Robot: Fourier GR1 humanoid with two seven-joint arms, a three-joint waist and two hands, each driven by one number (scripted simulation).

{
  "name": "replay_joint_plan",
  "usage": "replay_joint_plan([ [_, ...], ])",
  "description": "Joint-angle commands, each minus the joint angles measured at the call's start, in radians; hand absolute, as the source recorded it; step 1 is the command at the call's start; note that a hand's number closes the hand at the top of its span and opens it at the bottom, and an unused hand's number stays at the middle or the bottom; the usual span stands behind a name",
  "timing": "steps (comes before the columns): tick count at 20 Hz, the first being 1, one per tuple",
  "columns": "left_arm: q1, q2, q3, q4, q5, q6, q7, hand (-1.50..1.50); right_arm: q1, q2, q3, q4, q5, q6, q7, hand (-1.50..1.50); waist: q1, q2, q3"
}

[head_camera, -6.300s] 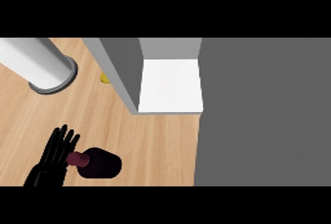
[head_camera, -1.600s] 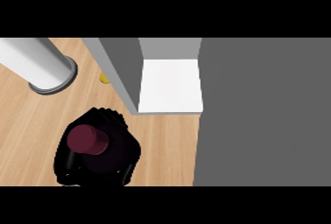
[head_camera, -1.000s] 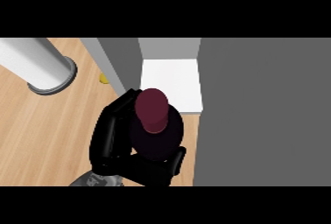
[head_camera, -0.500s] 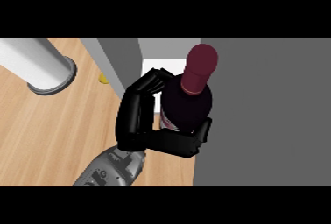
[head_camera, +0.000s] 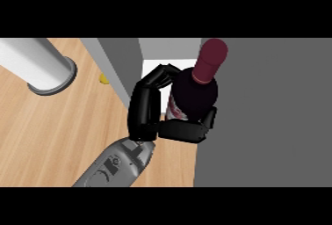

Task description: Pick up the wine, place it into the cabinet and close the cabinet

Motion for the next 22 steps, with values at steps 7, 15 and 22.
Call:
replay_joint_plan([
  [7, 0.036, 0.000, -0.004, 0.125, 0.195, 0.032, -0.234, 1.50, 0.004, -0.001, -0.007, -0.110, -0.083, -0.014, 0.053, -1.50, -0.002, 0.002, 0.000],
  [15, 0.033, 0.000, -0.054, 0.218, 0.113, 0.075, -0.239, 1.50, -0.007, -0.024, -0.033, -0.130, -0.109, -0.017, 0.082, -1.50, 0.003, -0.001, 0.000],
  [22, 0.050, 0.000, 0.028, 0.377, 0.170, -0.018, -0.438, 1.50, -0.091, -0.022, -0.028, -0.094, -0.082, -0.056, 0.110, -1.50, 0.005, 0.002, -0.001],
])
